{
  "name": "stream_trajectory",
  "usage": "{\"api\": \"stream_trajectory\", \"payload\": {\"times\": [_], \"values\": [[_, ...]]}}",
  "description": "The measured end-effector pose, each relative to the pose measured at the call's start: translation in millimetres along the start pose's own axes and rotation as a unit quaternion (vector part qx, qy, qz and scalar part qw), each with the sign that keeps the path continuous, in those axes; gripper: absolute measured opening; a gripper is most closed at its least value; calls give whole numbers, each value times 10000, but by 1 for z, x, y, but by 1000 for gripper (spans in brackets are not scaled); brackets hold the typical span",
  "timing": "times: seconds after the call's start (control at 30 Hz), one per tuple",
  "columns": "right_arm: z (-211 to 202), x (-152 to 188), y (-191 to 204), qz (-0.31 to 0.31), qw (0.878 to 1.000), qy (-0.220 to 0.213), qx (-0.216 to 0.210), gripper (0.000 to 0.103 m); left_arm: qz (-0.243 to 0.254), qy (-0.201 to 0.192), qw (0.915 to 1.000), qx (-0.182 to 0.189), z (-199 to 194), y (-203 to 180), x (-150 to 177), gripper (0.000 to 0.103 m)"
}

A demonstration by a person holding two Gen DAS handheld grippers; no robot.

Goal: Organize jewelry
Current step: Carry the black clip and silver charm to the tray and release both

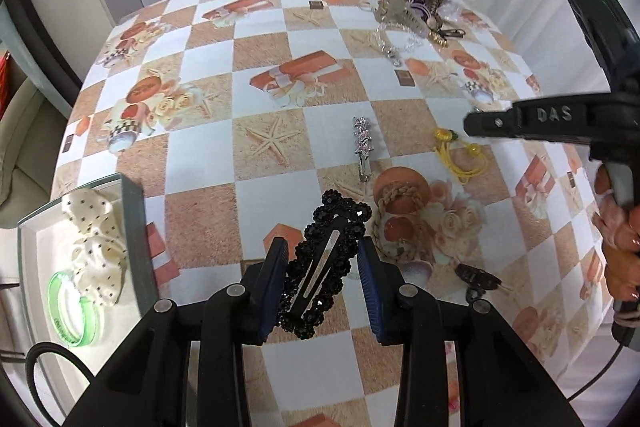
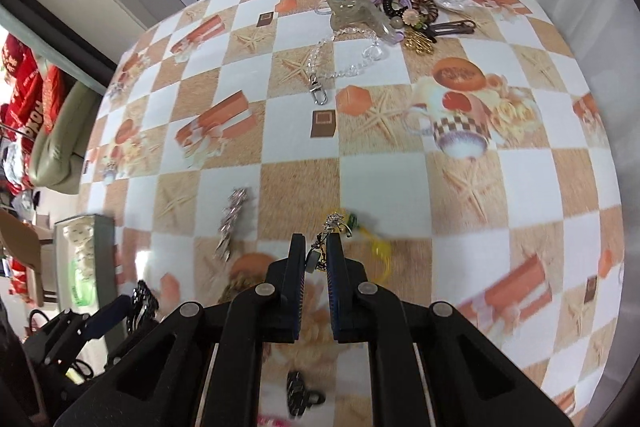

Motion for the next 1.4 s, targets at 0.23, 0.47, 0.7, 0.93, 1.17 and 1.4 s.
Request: {"api": "stream_trajectory", "payload": {"times": [0.23, 0.47, 0.7, 0.93, 1.17, 1.4], "values": [[-29, 21, 4, 94, 9999, 99, -66, 11, -227, -43, 9997, 0, -26, 6, 14, 41], [-52, 40, 24, 32, 9996, 228, -175, 11, -467, -67, 9989, -58, -49, 20, 34, 41], [-74, 60, 70, -319, 9980, 355, -425, 11, -860, -85, 9961, -169, -74, 46, 62, 41], [-89, 77, 139, -912, 9921, 449, -740, 11, -1368, -74, 9899, -372, -93, 83, 101, 41], [-89, 101, 227, -1720, 9766, 644, -1121, 11, -1965, -39, 9783, -659, -105, 125, 144, 41], [-61, 134, 304, -2413, 9548, 994, -1425, 11, -2439, 65, 9648, -980, -105, 160, 183, 41]]}}
Point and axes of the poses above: each gripper's, at about its wrist camera, not at the fingertips, and z roughly the way its jaws point, y to its left, x to its underside, the point moved 3 cm from there along z, roughly the way its jaws point, and after that the axes turned 15 degrees about z, right-handed, at the moved point
